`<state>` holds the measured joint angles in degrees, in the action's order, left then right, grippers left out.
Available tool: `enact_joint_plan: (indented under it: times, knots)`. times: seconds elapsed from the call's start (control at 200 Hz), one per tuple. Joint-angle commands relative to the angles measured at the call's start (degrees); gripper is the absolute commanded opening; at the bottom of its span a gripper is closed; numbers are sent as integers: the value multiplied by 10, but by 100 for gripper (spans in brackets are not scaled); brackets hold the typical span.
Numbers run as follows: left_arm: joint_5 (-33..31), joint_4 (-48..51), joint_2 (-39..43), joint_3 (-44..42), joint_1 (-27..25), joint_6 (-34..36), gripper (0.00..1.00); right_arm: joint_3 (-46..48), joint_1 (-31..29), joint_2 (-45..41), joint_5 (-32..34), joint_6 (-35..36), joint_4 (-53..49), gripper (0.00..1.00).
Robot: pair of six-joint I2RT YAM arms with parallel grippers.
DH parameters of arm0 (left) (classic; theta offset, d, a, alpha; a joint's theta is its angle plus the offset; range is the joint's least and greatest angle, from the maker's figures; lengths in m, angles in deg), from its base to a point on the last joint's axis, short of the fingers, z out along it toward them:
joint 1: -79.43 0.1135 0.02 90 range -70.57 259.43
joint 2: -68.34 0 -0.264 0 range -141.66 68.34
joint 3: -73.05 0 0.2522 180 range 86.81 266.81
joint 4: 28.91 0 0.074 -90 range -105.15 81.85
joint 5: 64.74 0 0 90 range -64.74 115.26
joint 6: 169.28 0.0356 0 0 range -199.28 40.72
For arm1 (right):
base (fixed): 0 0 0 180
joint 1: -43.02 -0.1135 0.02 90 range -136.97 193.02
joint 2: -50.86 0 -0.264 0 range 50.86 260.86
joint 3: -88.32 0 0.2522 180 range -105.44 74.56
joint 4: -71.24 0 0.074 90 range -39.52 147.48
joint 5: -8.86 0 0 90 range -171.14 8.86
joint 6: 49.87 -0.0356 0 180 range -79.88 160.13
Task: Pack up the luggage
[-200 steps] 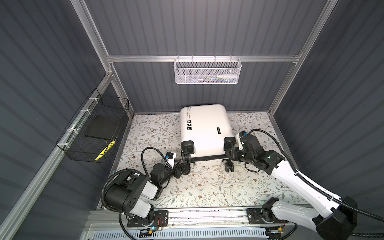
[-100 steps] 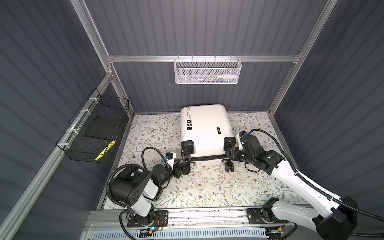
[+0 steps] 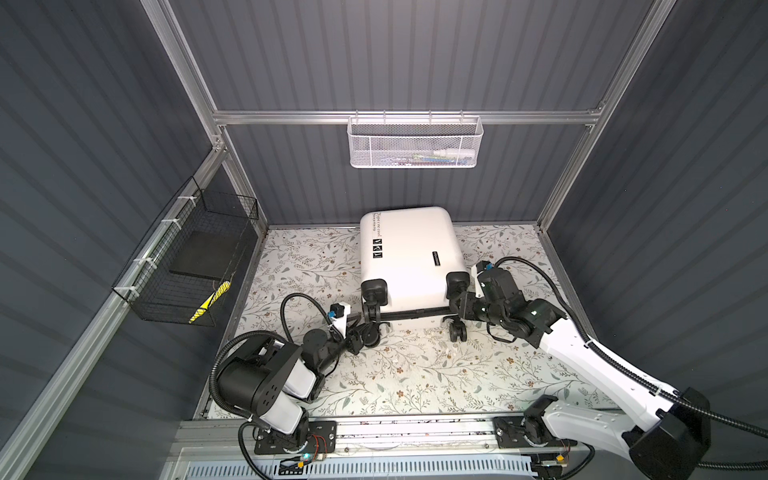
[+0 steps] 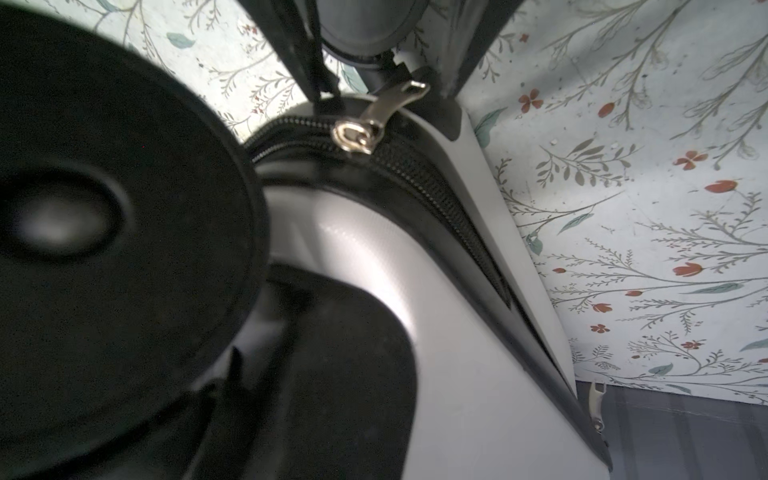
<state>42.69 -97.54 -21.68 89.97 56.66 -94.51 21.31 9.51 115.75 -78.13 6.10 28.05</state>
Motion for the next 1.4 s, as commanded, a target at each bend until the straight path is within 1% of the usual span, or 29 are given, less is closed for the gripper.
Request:
enact_joint_plan:
  times: [0.0, 0.15, 0.51, 0.82, 0.905, 0.94, 1.04, 1.091, 1.186, 1.396]
  knots:
    - [4, -51, 1, 18, 5, 7, 45, 8, -2, 16, -15, 9, -26, 11]
    - [2, -51, 1, 22, 5, 8, 41, 10, -2, 18, -16, 9, -23, 11]
    - [5, -52, -33, 32, 5, 4, 34, 12, 0, 17, -17, 8, -23, 11]
    - [-1, -51, -54, 33, 5, -1, 24, 11, 1, 17, -17, 9, -22, 11]
    - [-3, -51, -54, 33, 5, -3, 21, 12, 2, 17, -17, 8, -23, 11]
    - [-4, -51, -53, 33, 5, -4, 18, 12, 2, 17, -17, 8, -23, 11]
    - [-11, -52, -45, 31, 5, -6, 16, 12, 2, 15, -17, 9, -23, 11]
    - [-13, -51, -42, 30, 5, -6, 13, 13, 2, 14, -17, 9, -23, 11]
    - [-17, -51, -38, 30, 5, -9, 10, 15, 3, 13, -17, 8, -23, 10]
    - [-22, -52, -39, 29, 5, -17, 10, 16, 4, 13, -19, 8, -22, 10]
